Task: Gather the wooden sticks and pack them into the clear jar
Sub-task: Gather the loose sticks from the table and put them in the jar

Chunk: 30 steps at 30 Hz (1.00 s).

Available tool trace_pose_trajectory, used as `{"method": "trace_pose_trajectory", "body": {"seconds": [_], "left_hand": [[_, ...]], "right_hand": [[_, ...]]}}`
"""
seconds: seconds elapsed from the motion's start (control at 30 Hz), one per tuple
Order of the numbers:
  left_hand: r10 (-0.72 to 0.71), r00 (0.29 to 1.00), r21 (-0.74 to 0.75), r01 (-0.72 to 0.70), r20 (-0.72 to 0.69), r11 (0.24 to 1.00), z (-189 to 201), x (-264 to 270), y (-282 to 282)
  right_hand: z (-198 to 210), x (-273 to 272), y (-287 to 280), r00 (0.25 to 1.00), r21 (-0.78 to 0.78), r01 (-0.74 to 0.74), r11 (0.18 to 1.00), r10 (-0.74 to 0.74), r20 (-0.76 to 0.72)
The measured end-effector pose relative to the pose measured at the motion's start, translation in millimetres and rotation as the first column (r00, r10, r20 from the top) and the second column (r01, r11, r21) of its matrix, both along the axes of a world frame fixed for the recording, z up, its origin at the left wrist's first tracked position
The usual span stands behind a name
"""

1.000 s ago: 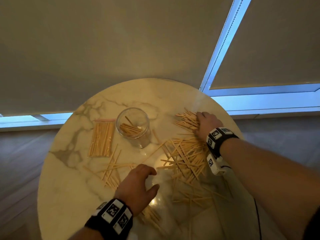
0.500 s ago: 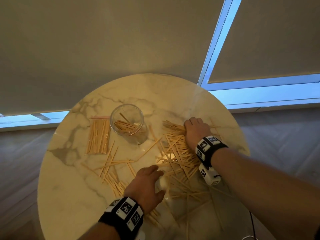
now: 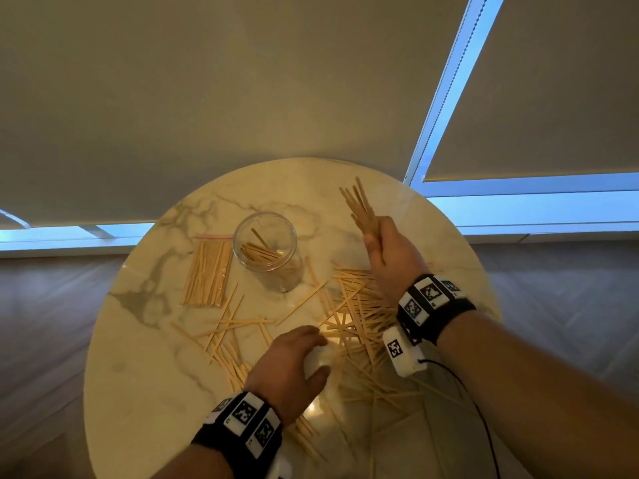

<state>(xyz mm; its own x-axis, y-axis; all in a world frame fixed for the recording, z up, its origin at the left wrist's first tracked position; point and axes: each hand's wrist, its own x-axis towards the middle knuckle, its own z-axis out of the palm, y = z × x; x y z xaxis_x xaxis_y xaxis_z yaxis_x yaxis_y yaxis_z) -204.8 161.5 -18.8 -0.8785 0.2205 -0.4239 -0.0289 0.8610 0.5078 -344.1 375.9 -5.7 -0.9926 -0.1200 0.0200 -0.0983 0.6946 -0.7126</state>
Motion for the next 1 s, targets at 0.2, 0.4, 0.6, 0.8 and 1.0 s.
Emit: {"method": "trace_pose_trajectory", "body": {"seconds": [0.2, 0.4, 0.6, 0.8, 1.0], "left_hand": [[0.483, 0.851, 0.450, -0.521, 0.206, 0.725, 44.1, -14.1, 14.8], [0.354, 0.535, 0.550, -0.833, 0.767, 0.068, 69.3, -15.0, 15.3], [0.030, 0.490, 0.490, -0.863, 0.871, -0.126, 91.2, -5.8, -2.5], [-0.039, 0.504, 0.478, -0.839, 0.863, -0.258, 107.6, -0.9, -10.0], [-0.011, 0.578, 0.548, -0.779, 0.816, -0.306, 106.7, -3.2, -35.5]], "right_hand": [[39.2, 6.1, -28.8, 0.970, -0.736, 0.203, 0.646, -0.031, 0.241], [99.1, 27.6, -54.6, 0.923, -0.947, 0.223, 0.233, 0.262, 0.282], [150.9, 46.2, -73.5, 0.868, -0.998, 0.038, -0.049, 0.496, 0.009], [154.3, 65.7, -111.3, 0.872, -0.999, -0.048, 0.004, 0.488, -0.040], [146.8, 82.4, -136.5, 0.893, -0.957, -0.149, 0.250, 0.449, -0.022]]}}
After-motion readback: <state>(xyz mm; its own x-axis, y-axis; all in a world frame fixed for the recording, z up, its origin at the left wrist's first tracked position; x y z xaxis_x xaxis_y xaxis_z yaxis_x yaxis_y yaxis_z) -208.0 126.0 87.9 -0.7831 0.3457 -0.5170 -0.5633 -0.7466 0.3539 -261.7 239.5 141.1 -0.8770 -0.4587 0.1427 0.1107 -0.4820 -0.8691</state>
